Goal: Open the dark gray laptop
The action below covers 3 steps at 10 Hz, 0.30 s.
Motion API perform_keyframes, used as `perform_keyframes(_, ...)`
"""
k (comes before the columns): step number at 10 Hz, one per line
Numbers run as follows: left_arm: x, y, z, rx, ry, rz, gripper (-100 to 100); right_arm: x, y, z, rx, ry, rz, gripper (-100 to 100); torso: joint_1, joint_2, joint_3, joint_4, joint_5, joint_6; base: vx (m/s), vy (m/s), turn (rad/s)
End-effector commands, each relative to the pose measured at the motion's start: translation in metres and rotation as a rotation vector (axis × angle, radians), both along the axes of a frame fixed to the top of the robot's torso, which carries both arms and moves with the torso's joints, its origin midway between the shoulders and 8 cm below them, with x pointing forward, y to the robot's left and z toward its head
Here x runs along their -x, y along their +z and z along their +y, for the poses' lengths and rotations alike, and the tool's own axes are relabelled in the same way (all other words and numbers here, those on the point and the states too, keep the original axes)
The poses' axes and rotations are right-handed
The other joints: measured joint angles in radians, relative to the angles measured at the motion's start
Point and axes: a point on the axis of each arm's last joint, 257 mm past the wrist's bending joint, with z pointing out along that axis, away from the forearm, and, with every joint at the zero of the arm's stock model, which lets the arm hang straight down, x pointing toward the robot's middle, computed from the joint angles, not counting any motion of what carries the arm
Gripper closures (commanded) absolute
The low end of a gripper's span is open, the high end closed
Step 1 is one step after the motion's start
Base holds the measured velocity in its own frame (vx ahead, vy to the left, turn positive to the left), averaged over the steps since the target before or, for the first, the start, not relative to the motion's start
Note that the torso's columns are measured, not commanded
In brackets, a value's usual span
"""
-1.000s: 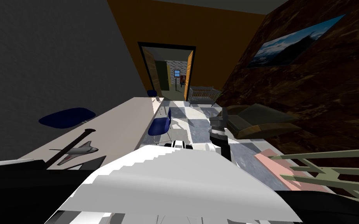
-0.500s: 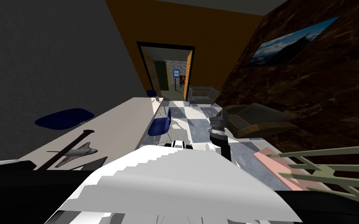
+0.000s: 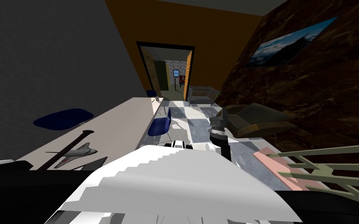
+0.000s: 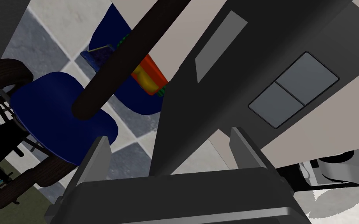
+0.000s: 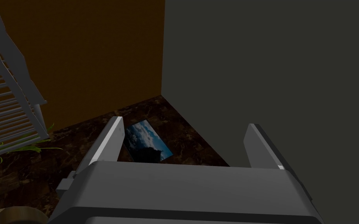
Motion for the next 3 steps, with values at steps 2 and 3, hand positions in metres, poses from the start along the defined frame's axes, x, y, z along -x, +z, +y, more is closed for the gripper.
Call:
perform_keyframes(2, -0.001, -0.014, 0.006, 0.001, -0.008, -0.002, -100, 0.000, 0.000, 0.000, 0.000, 0.000, 0.000, 0, 0.004, 0.001, 0.002, 0.001, 0.004, -0.001, -0.004, 0.003, 0.020)
perform_keyframes(3, 0.000, -0.007, 0.002, 0.000, -0.004, 0.000, 100, 0.000, 0.000, 0.000, 0.000, 0.000, 0.000, 0, 0.005, 0.002, 0.002, 0.001, 0.003, 0.000, 0.003, -0.005, -0.043)
